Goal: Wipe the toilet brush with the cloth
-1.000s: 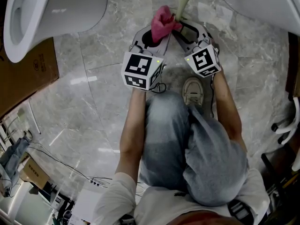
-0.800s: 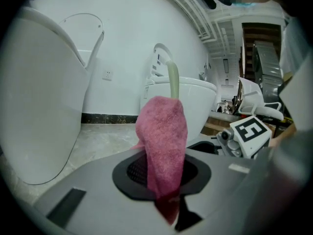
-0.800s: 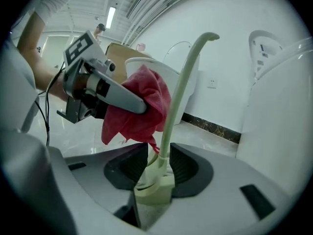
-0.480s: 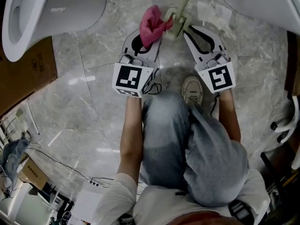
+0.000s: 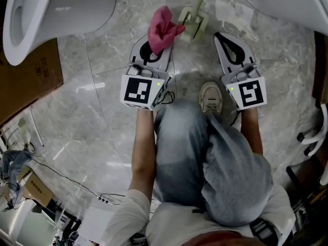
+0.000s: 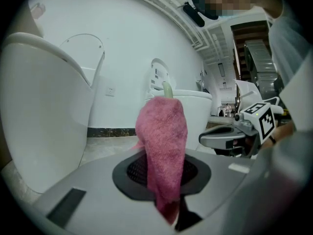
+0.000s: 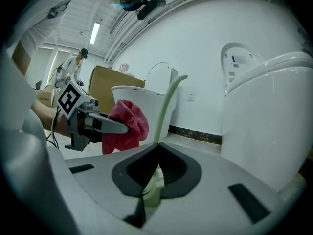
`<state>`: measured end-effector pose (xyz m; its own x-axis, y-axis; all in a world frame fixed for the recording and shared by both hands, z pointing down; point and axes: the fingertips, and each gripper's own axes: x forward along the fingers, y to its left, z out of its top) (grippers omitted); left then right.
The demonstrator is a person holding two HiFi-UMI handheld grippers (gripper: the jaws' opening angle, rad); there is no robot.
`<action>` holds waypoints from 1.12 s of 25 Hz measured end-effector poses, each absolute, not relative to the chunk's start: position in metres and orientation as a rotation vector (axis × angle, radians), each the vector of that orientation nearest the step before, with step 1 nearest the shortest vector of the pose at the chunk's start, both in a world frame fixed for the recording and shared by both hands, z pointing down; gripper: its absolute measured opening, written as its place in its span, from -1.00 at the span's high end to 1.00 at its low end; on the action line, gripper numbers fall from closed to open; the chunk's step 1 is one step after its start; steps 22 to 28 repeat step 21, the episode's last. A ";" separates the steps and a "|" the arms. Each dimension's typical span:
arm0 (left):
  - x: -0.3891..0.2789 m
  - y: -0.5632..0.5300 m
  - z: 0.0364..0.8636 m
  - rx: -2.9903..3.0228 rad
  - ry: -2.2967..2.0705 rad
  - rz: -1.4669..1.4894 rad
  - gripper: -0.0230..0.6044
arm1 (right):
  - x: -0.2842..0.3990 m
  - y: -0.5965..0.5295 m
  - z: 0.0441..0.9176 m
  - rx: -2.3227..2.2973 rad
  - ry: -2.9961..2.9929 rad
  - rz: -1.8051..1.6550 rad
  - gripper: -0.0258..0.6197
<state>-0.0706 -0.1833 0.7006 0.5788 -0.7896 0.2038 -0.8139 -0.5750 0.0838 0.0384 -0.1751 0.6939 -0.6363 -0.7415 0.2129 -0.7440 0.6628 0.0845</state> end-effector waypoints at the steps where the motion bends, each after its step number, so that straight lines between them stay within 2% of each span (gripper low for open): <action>1: -0.070 -0.183 0.700 2.640 -1.352 0.215 0.69 | 0.039 -0.175 0.695 1.201 -2.650 0.021 0.93; 28: -0.066 -0.184 0.703 2.642 -1.349 0.207 0.69 | 0.042 -0.178 0.698 1.208 -2.650 0.037 0.93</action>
